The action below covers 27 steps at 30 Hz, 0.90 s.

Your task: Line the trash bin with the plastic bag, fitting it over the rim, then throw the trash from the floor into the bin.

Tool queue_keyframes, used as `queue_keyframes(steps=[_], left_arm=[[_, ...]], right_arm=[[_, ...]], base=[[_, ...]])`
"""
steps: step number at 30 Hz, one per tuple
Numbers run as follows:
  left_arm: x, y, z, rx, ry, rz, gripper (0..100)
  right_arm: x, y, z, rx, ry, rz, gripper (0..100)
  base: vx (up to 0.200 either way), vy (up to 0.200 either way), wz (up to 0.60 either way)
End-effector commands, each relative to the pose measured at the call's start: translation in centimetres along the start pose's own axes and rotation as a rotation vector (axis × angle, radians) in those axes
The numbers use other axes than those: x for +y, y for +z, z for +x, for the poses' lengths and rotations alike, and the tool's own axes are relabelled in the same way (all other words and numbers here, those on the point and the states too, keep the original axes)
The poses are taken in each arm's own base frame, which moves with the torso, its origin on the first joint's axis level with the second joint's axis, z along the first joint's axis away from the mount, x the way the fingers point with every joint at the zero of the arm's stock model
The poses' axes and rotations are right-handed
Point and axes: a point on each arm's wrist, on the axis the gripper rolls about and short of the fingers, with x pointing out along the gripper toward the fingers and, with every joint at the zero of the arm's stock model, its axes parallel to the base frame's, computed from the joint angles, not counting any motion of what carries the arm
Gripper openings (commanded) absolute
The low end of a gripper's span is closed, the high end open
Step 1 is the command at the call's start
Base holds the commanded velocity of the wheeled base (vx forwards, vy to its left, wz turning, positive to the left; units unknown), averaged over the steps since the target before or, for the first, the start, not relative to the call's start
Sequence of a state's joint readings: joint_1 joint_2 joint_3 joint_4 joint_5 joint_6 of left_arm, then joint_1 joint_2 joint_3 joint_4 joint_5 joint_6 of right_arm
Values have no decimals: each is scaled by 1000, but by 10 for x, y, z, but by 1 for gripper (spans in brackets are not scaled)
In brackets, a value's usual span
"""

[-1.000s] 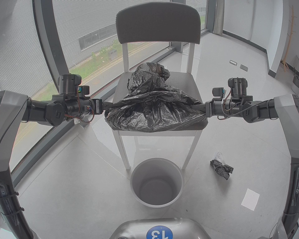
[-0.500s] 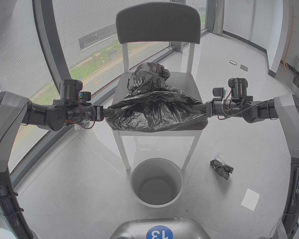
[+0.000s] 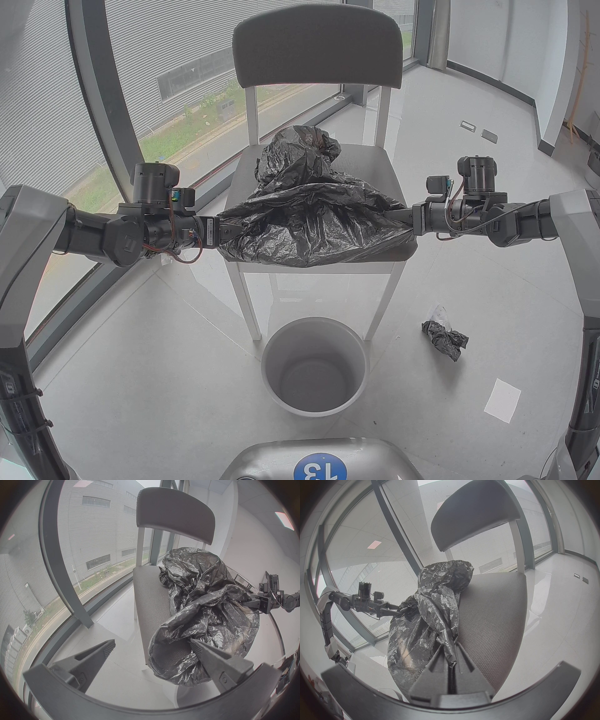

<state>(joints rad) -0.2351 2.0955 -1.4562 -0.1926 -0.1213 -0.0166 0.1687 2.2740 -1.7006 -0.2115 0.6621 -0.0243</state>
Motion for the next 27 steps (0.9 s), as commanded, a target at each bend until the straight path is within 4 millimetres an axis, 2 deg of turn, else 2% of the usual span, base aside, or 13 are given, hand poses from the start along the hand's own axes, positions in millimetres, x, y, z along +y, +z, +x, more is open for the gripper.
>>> queue_keyframes(steps=[1, 2, 3, 14, 19, 20, 27], left_arm=[[-1, -2, 3, 7, -2, 0, 100], [-1, -2, 3, 7, -2, 0, 100], [-1, -2, 3, 6, -4, 0, 0], [-3, -2, 1, 11, -6, 0, 0], [-8, 2, -11, -2, -16, -14, 0], [-12, 3, -26, -5, -27, -17, 0], [-18, 5, -65, -21, -35, -68, 0]], right_arm=[[-1, 0, 0, -1, -1, -1, 0], [0, 0, 0, -1, 1, -1, 0], [0, 0, 0, -1, 1, -1, 0], [1, 2, -2, -5, 0, -6, 0], [3, 3, -2, -5, 2, -7, 0], [10, 10, -7, -17, 6, -18, 0], [32, 20, -19, -24, 24, -32, 0]], base=[[0, 0, 0], [0, 0, 0], [0, 0, 0], [0, 0, 0], [0, 0, 0], [0, 0, 0], [0, 0, 0]])
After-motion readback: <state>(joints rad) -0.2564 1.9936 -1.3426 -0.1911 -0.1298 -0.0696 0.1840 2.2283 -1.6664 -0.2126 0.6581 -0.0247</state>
